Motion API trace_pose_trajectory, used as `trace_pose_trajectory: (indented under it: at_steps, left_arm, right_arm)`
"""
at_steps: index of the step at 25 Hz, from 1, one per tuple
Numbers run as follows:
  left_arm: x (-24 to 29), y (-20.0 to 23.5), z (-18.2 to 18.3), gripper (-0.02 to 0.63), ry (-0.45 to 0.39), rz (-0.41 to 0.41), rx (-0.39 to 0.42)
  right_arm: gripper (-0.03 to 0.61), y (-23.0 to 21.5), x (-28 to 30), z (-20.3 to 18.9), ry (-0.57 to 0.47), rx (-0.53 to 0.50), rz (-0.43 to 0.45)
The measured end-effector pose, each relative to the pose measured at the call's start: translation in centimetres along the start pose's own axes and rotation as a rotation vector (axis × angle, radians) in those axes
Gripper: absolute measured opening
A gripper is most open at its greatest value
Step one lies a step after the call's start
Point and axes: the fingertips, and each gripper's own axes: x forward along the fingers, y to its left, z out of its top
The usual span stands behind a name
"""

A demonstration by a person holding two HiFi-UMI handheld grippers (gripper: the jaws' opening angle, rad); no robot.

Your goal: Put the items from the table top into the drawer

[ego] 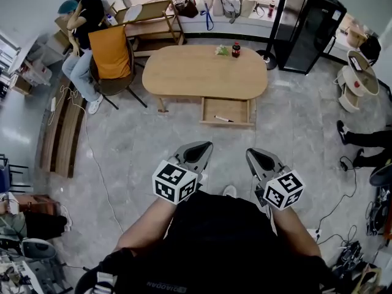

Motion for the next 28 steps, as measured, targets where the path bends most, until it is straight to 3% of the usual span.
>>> trace_pose_trajectory:
  at_steps: [5, 15, 28]
  left_arm:
    - [-1.5, 1.8, 1.2, 0.002, -0.006, -0.011, 0.033]
    - [-4.0, 5.2, -0.1, 0.002, 0.034, -0.038, 0.056]
    - [-4.2, 6.7, 0.5, 0.002, 0.027, -0.062, 0.066]
  right_arm:
    - [0.003, 1.5, 1.6, 0.7, -0.003, -0.019, -0.023]
    - [0.003, 5.6, 4.9, -0.1, 0.025, -0.064, -0.027]
    - [0.003, 6.0, 6.1, 0.1, 0.019, -0.066, -0.06]
